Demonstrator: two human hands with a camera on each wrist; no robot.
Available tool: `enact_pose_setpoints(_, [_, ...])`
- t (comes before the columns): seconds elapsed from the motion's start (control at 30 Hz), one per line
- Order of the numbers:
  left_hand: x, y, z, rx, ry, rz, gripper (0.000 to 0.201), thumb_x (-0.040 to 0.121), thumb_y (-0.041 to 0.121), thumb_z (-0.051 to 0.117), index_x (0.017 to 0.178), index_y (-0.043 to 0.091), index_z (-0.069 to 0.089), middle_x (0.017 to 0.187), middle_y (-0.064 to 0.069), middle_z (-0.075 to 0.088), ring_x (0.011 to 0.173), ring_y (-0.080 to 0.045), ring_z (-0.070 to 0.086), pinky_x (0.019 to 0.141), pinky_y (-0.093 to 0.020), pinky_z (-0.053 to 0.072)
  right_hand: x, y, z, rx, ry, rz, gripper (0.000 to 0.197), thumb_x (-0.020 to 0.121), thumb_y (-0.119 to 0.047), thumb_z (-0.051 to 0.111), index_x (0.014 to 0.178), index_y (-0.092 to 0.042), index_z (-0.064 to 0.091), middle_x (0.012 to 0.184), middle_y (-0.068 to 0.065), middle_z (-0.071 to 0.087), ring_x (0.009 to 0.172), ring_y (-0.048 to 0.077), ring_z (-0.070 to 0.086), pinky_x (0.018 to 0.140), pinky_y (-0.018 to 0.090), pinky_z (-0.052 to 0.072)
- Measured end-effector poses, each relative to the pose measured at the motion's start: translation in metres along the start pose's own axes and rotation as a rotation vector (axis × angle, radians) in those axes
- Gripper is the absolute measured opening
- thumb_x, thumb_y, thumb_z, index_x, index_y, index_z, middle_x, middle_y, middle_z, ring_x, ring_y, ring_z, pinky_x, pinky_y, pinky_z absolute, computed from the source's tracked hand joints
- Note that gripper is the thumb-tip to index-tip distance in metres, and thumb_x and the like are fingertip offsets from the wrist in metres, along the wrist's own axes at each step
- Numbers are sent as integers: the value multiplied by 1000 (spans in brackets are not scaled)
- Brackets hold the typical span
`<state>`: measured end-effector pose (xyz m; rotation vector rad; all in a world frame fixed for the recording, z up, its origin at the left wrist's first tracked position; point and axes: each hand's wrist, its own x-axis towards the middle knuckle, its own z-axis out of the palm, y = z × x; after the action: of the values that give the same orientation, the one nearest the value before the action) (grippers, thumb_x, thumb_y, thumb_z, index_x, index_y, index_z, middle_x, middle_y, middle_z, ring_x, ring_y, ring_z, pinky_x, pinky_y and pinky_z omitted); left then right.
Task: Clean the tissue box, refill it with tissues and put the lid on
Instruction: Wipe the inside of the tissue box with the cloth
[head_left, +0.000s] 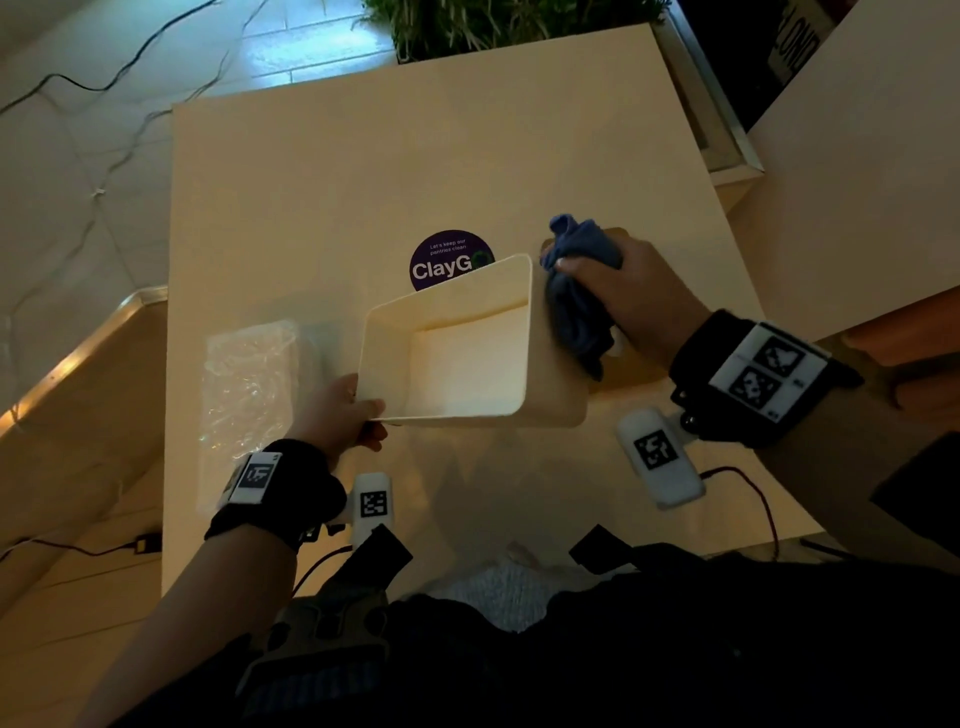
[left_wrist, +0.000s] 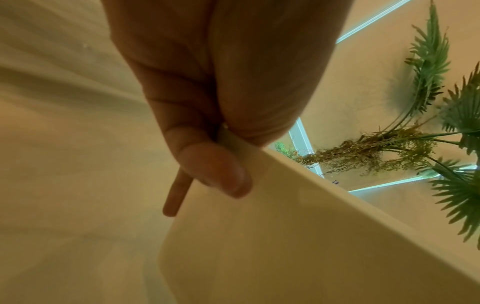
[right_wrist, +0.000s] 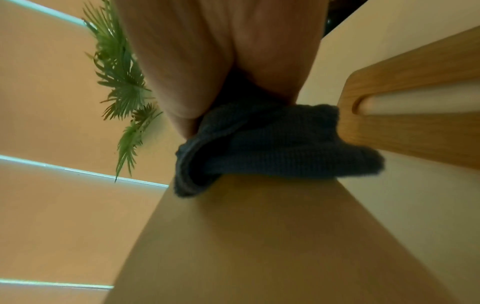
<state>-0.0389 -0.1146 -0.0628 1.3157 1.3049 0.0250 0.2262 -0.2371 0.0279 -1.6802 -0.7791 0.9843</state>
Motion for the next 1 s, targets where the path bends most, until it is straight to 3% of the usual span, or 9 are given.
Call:
enact_pose_setpoints(0.07, [4, 0, 0, -14, 59, -22, 26, 92, 2, 48, 115, -10, 51, 70, -14, 52, 37, -9, 55, 35, -20, 46, 1, -5, -2, -52, -127, 33, 21, 86, -17, 61, 102, -4, 64, 107, 15, 67, 99, 21, 65, 85, 30, 55])
enact_pose_setpoints(0.13, [7, 0, 0, -11, 119, -40, 28, 93, 10, 51, 112, -11, 54, 79, -18, 57, 53, -20, 60, 37, -20, 49, -6, -3, -4, -171, -273, -103, 38, 77, -28, 63, 107, -3, 63, 111, 14, 66, 105, 23, 63, 92, 35, 53])
enact_pose_setpoints(0.23, [9, 4, -1, 16, 159, 59, 21, 93, 12, 52, 104, -5, 58, 87, -19, 61, 68, -27, 60, 41, -22, 53, -20, -4, -4, -140, -460, -322, 35, 78, -21, 61, 109, -6, 60, 113, 0, 56, 107, 12, 57, 92, 20, 47])
enact_pose_setpoints(0.37, [13, 16, 0, 158, 182, 259, 9, 91, 14, 54, 92, 10, 62, 68, -3, 61, 54, -14, 60, 41, -17, 47, -16, 10, 7, -246, -550, -207, 29, 84, -13, 61, 113, -8, 58, 113, -3, 53, 105, 10, 56, 90, 14, 43])
enact_pose_setpoints(0.5, [18, 25, 2, 258, 181, 308, 14, 91, 18, 55, 88, 9, 64, 64, -5, 61, 48, -10, 58, 49, -26, 49, -4, 18, 16, -373, -425, -86, 33, 88, -12, 62, 119, -9, 52, 113, 2, 54, 99, 12, 55, 82, 16, 43])
enact_pose_setpoints(0.7, [19, 22, -17, 194, 229, 247, 13, 92, 13, 53, 94, 6, 64, 67, -4, 62, 41, -3, 59, 37, -17, 46, -25, -8, -3, -144, -735, -229, 38, 80, -4, 67, 116, -4, 56, 118, 8, 55, 113, 17, 56, 94, 23, 46])
enact_pose_setpoints(0.83, [8, 32, -9, 283, 179, 269, 16, 92, 17, 52, 92, 8, 65, 64, -8, 65, 52, -27, 65, 47, -32, 55, -19, 0, 6, -181, -555, -88, 34, 84, -10, 65, 117, -12, 55, 111, 0, 60, 104, 9, 60, 87, 17, 48])
enact_pose_setpoints(0.93, [1, 42, 3, 438, 145, 320, 21, 93, 20, 49, 81, 10, 63, 60, -7, 64, 46, -22, 65, 48, -27, 50, -7, 13, 18, -327, -411, 73, 30, 88, -14, 61, 118, -10, 57, 109, 7, 64, 100, 13, 61, 79, 20, 49])
enact_pose_setpoints(1.0, [0, 42, -1, 444, 175, 274, 21, 93, 20, 48, 82, 9, 63, 62, -8, 64, 44, -19, 64, 46, -26, 49, -2, 16, 9, -362, -470, 131, 29, 89, -15, 61, 117, -9, 60, 113, 10, 67, 103, 16, 62, 84, 26, 51])
